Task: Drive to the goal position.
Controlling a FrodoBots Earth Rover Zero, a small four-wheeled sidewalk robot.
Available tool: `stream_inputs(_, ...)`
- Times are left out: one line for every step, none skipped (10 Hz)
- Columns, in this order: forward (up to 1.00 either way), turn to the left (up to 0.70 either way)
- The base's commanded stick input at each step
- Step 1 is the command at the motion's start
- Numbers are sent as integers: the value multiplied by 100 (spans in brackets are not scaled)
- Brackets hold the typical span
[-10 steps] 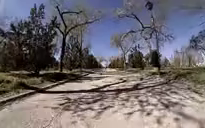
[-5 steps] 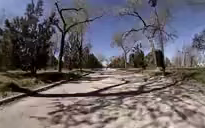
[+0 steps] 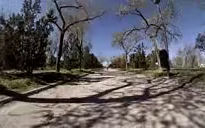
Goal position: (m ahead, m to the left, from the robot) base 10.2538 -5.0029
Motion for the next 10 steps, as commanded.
stream_inputs(85,0)
stream_inputs(85,0)
stream_inputs(85,0)
stream_inputs(34,0)
stream_inputs(0,0)
stream_inputs(0,0)
stream_inputs(-26,0)
stream_inputs(-79,0)
stream_inputs(-41,0)
stream_inputs(0,0)
